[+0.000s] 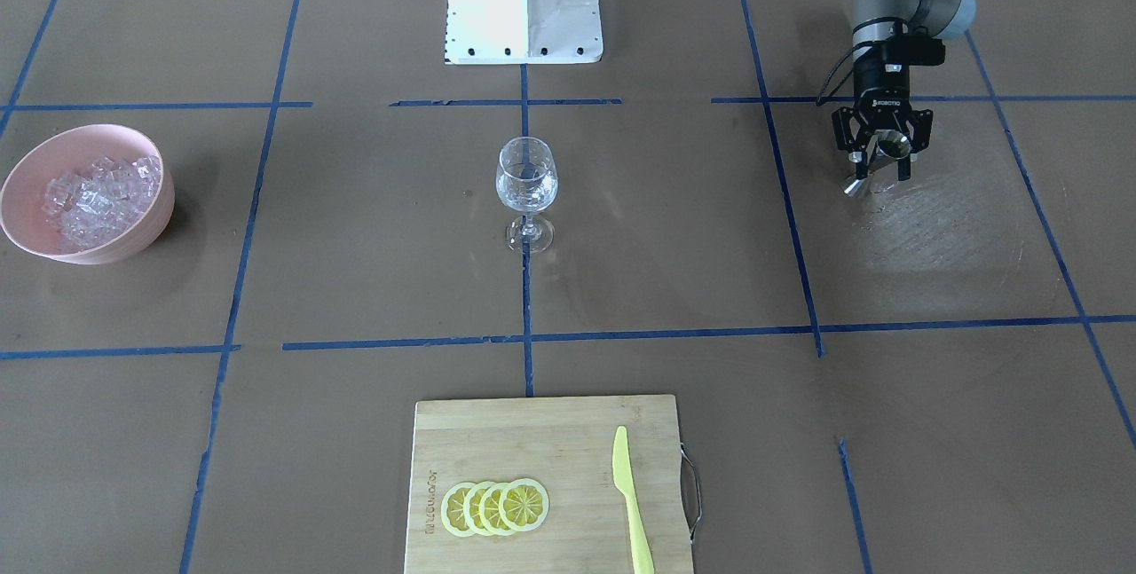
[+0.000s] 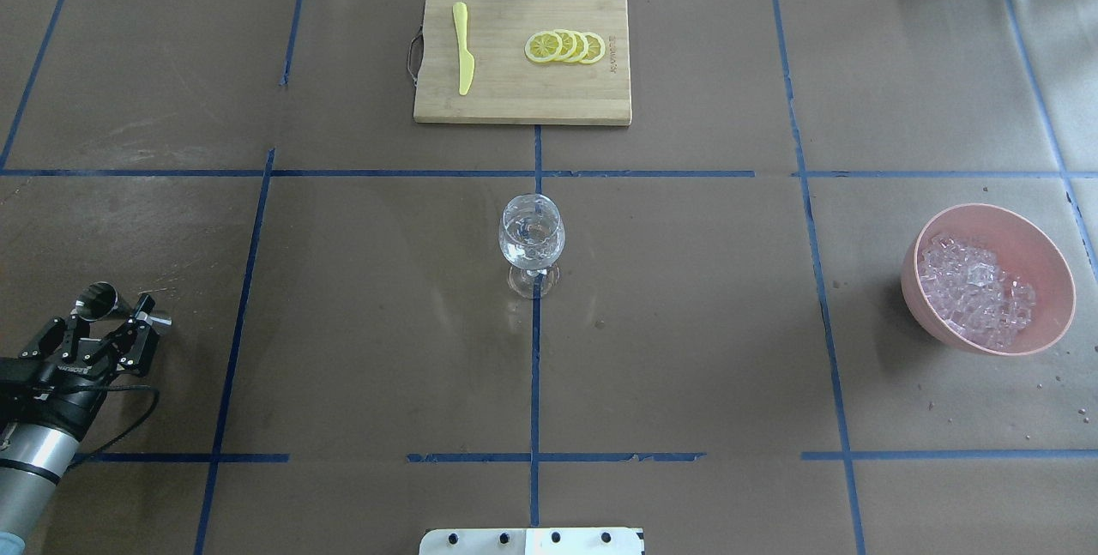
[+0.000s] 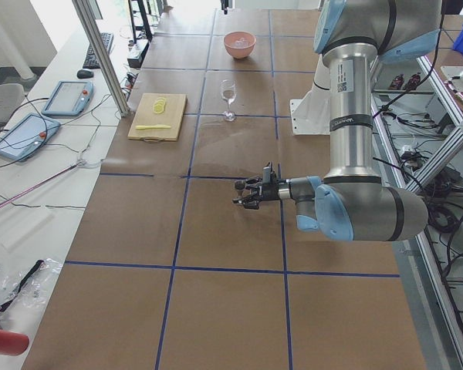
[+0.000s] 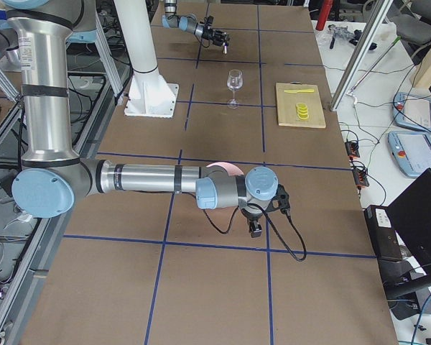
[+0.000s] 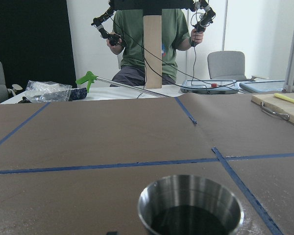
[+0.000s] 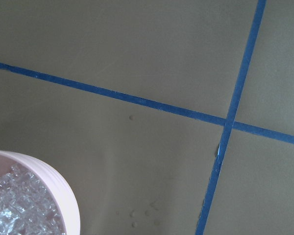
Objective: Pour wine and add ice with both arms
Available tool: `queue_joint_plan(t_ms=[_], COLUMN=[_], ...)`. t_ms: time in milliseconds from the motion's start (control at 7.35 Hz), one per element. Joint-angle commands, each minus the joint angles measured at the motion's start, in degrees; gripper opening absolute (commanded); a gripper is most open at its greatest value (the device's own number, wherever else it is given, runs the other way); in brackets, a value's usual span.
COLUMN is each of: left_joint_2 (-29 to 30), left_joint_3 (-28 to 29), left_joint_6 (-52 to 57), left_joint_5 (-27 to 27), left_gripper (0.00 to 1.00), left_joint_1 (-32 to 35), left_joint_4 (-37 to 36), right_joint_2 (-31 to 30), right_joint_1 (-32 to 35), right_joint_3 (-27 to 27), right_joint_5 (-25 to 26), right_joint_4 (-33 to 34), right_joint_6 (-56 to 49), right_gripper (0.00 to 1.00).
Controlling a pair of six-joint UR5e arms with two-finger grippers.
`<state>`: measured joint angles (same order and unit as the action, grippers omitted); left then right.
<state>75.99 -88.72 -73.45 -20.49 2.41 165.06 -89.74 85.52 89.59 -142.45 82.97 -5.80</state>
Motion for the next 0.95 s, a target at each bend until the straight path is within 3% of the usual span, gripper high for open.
queue_joint_plan(t_ms=[0, 136, 272, 544, 680, 816], left_joint_2=[0.3, 0.3, 0.3, 0.3, 0.3, 0.2], left_joint_3=[0.3, 0.4, 0.4, 0.6, 0.5, 0.0], left_joint_6=[0.0, 0.0, 0.1, 0.1, 0.1, 0.2], left_joint_5=[-0.1, -0.2, -0.2, -0.3, -0.4, -0.5], left_gripper=[0.64, 0.57, 0.41, 0.19, 0.00, 0.00], left_joint_1=[-0.3, -0.4, -0.4, -0.7, -0.8, -0.7], left_joint_4=[0.0, 0.0, 0.0, 0.0, 0.1, 2.4], right_joint_2=[0.0, 0.0, 0.0, 0.0, 0.0, 0.0], right_joint_1=[0.0, 0.0, 0.0, 0.0, 0.0, 0.0], right_joint_3=[-0.1, -0.1, -0.1, -0.2, -0.2, -0.2], right_joint_5=[0.0, 0.0, 0.0, 0.1, 0.1, 0.0], right_joint_4=[0.1, 0.1, 0.1, 0.1, 0.1, 0.1], right_joint_6=[0.0, 0.0, 0.0, 0.1, 0.1, 0.1], right_gripper=[1.00, 1.00, 1.00, 1.00, 1.00, 1.00])
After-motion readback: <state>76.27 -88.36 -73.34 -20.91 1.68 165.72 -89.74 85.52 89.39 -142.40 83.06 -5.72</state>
